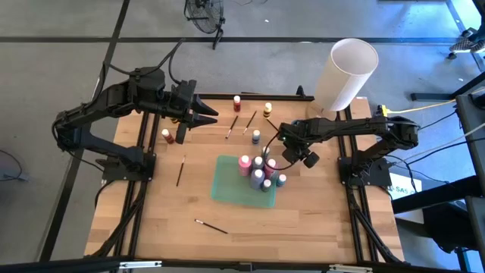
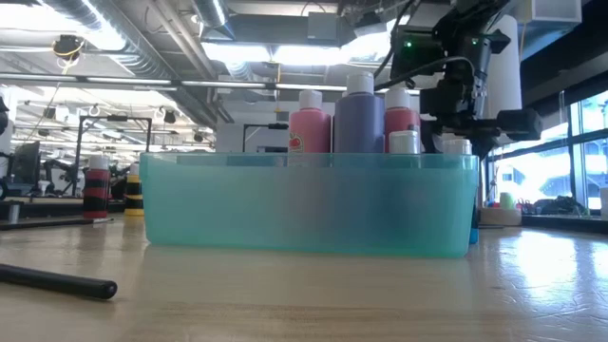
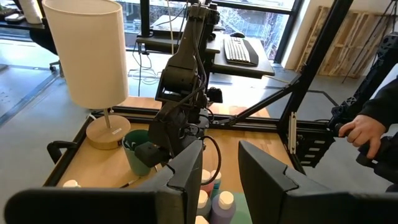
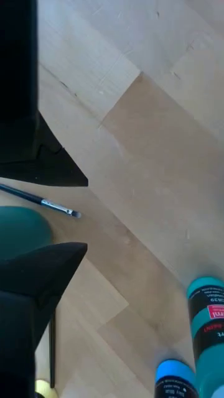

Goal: Pick & Place Paint Supplies
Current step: Move the green cup to the middle right of the table

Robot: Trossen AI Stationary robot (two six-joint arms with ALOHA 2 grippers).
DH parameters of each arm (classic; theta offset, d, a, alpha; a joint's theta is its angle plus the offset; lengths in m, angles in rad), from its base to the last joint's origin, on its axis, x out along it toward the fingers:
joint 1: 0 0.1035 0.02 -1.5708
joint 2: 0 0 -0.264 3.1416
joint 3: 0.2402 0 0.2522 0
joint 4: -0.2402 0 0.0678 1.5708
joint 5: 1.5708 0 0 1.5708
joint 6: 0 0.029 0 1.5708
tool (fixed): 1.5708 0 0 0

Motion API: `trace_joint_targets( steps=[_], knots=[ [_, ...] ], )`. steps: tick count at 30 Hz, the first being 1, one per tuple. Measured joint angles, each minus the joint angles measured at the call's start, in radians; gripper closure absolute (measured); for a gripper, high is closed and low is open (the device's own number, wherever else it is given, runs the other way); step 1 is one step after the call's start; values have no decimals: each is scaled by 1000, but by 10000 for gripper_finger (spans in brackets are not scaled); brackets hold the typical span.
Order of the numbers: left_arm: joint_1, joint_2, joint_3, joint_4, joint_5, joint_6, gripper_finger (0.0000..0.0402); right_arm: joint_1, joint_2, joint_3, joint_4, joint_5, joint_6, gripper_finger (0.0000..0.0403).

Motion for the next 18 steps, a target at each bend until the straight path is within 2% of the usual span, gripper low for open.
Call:
trace_joint_targets(
  steps=[12, 18],
  knots=[
    [0, 0, 0, 1, -42, 0, 304, 36, 0, -1, -10, 11, -83, 245],
    [0, 0, 0, 1, -42, -2, 304, 57, 0, -1, -12, 100, -81, 245]
  ],
)
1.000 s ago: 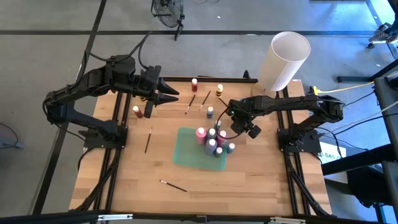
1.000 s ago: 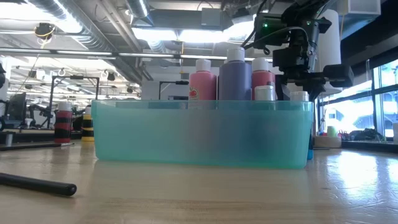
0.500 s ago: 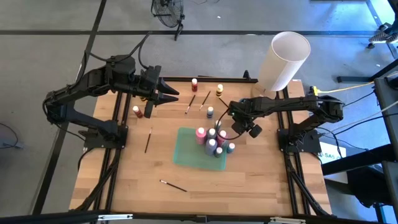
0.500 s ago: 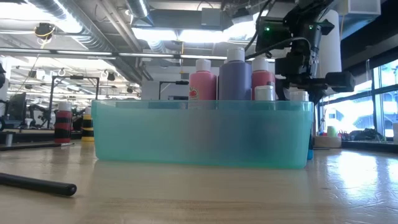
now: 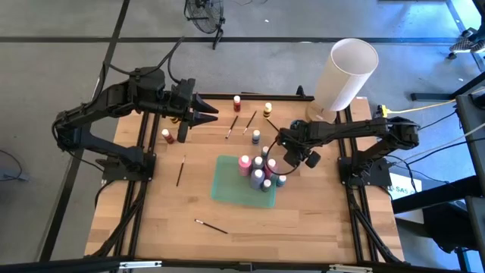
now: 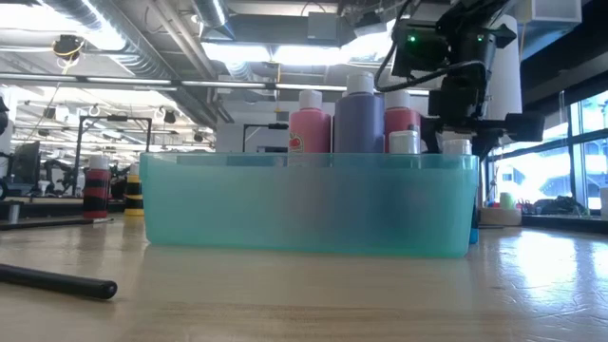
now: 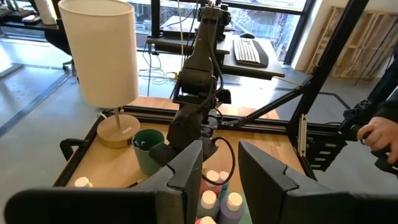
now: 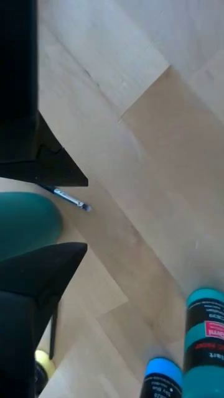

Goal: Pick & Place Paint Supplies
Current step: Move the green cup to the middle right of the table

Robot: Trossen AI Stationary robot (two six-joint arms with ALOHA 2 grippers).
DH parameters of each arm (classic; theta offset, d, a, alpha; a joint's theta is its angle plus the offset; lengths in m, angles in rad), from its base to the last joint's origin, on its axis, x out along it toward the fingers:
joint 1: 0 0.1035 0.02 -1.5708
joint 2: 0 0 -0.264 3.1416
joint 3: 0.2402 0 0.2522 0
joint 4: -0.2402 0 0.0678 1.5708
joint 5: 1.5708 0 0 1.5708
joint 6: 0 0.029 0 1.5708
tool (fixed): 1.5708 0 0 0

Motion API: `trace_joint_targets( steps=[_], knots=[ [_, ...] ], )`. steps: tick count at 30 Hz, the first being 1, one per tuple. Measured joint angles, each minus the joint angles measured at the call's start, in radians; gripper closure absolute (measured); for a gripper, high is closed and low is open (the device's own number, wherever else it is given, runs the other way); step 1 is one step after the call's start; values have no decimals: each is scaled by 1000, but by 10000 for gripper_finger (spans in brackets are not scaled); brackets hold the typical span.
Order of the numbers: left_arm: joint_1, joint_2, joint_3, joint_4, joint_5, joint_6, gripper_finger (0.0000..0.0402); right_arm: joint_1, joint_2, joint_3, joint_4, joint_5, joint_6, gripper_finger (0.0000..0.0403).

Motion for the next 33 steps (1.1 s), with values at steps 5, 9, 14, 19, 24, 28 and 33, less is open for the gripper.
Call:
trace_joint_targets(
  steps=[5, 9, 14, 19, 24, 28, 33],
  knots=[
    [0, 0, 0, 0, 0, 1, 304, 20, -15, 0, -2, -12, 10, 245],
    [0, 0, 0, 0, 0, 2, 304, 29, -41, 0, -2, -10, 32, 245],
    [0, 0, 0, 0, 0, 3, 304, 57, -55, 33, -48, 65, 36, 245],
    [0, 0, 0, 0, 0, 3, 304, 71, -63, 137, -157, 170, 73, 245],
    [0, 0, 0, -1, 0, 9, 304, 74, -63, 273, -320, 215, 199, 245],
    [0, 0, 0, -3, 0, 39, 304, 73, -63, 382, -471, 220, 471, 245],
    [0, 0, 0, -3, 0, 88, 304, 62, -63, 493, -612, 210, 943, 245]
  ],
)
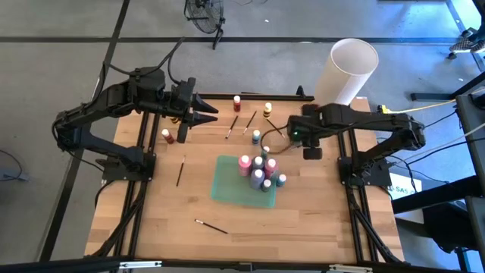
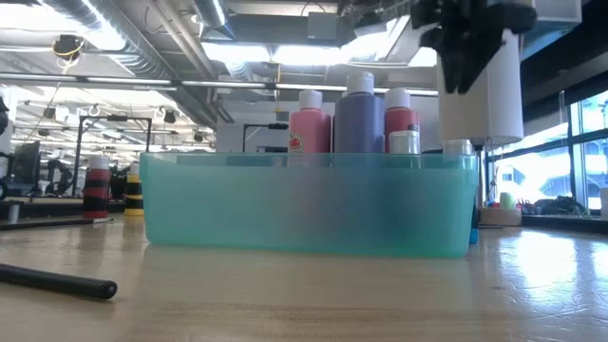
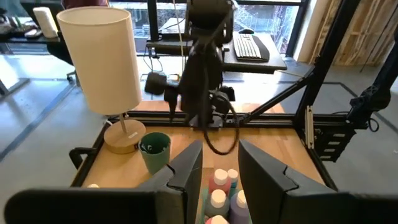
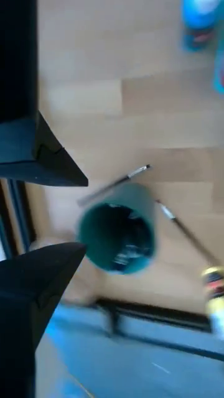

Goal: Pick & Place Paint Supplies
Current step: Move the green cup to the middle right of the table

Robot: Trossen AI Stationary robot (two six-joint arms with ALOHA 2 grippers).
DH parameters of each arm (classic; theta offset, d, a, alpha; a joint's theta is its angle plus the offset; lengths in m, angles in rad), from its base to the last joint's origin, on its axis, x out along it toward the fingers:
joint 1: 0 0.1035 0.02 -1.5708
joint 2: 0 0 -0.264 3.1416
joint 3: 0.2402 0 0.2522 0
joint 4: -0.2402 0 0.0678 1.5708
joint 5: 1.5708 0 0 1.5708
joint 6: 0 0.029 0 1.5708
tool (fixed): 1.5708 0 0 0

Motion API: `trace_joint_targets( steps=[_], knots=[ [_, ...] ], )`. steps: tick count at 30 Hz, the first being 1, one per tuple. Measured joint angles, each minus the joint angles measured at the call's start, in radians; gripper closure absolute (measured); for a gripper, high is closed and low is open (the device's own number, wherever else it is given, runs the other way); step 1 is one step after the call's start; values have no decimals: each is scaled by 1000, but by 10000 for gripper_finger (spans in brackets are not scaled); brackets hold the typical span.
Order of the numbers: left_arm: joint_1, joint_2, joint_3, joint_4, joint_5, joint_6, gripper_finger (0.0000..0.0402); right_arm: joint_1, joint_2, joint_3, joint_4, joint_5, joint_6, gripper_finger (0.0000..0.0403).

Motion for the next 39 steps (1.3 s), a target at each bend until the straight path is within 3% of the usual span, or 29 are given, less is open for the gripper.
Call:
trace_joint_targets(
  steps=[3, 6, 8, 16, 27, 33, 39],
  knots=[
    [0, 0, 0, 1, 0, 30, 304, -27, 0, 33, -76, -105, 249, 245],
    [0, 0, 0, 6, 0, 59, 304, -52, 0, 29, -84, -259, 406, 245],
    [0, 0, 0, 8, 0, 79, 304, -60, 0, 21, -84, -309, 492, 245],
    [0, 0, 0, 6, 0, 91, 304, -91, -21, 14, -97, -264, 645, 245],
    [0, 0, 0, -56, 0, 90, 304, -288, -176, 14, -103, -239, 734, 245],
    [0, 0, 0, -113, 0, 73, 304, -299, -251, -8, -110, -151, 773, 239],
    [0, 0, 0, -171, 0, 73, 304, -305, -321, -49, -110, -141, 817, 228]
  ],
)
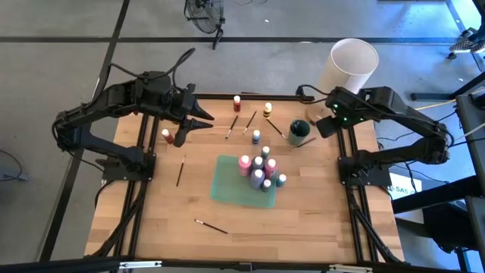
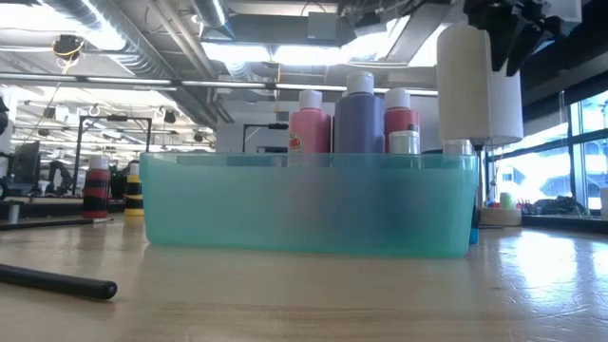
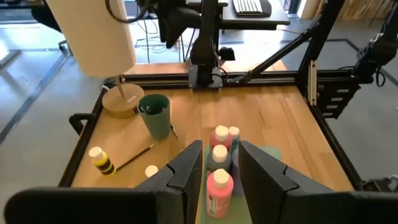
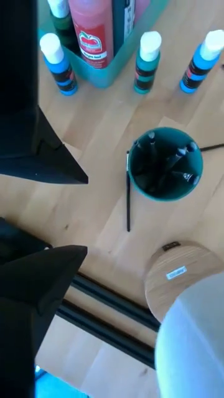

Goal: Pick & Place Paint Supplies
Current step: Move the green cup to the middle right of the table

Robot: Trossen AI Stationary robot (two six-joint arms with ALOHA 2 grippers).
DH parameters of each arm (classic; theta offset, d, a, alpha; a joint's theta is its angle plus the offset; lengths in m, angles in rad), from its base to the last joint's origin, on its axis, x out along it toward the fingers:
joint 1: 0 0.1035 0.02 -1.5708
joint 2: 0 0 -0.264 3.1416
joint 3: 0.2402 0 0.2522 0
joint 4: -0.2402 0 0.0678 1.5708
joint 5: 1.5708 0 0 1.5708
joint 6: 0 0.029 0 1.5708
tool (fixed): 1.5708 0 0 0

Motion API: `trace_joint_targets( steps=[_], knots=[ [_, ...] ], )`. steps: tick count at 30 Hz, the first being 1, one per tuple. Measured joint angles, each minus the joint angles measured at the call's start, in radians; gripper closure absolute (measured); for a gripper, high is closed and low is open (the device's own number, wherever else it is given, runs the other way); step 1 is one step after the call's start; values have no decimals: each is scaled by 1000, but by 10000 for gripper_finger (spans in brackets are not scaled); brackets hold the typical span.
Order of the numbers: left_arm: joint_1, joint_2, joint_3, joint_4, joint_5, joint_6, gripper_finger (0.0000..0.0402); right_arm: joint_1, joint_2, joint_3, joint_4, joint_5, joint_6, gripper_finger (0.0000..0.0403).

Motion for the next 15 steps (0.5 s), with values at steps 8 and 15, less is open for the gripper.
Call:
trace_joint_targets(
  steps=[8, 15],
  knots=[
    [0, 0, 0, -2, 0, 97, 304, 0, -60, -93, -1, -23, 160, 198],
    [1, 0, 0, -16, -2, 228, 304, -1, -50, -157, 104, 46, 289, 175]
  ],
)
